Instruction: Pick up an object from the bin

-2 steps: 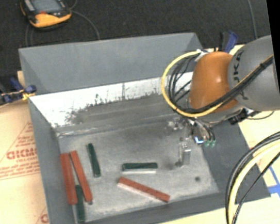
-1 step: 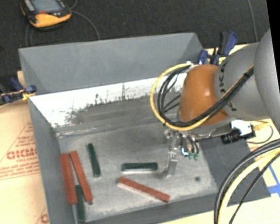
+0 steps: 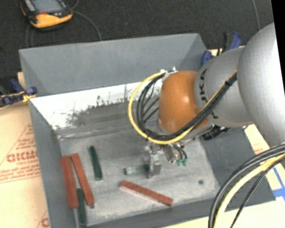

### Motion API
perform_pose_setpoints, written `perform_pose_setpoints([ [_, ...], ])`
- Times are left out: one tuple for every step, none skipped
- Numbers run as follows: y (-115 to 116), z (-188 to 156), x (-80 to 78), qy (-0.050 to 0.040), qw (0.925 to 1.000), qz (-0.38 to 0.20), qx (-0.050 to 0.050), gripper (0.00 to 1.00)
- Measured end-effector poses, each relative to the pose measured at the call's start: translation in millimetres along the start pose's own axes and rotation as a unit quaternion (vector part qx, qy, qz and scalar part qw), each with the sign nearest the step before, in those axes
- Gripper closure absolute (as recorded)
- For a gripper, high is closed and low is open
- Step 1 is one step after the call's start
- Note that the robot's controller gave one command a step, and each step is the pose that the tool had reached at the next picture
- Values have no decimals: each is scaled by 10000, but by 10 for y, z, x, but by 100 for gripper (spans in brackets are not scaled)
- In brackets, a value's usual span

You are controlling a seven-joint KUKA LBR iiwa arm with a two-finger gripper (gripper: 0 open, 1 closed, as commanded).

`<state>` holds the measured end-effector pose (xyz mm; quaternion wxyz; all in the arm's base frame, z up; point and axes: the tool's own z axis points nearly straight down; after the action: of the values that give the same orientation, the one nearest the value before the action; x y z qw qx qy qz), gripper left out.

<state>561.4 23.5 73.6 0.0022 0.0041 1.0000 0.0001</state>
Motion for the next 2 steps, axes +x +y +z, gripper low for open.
perform_pose_setpoints([
  [-2,0,0,0,10000,-4,3,100],
  [-155,-765,-211,2,9997,-255,6,100],
])
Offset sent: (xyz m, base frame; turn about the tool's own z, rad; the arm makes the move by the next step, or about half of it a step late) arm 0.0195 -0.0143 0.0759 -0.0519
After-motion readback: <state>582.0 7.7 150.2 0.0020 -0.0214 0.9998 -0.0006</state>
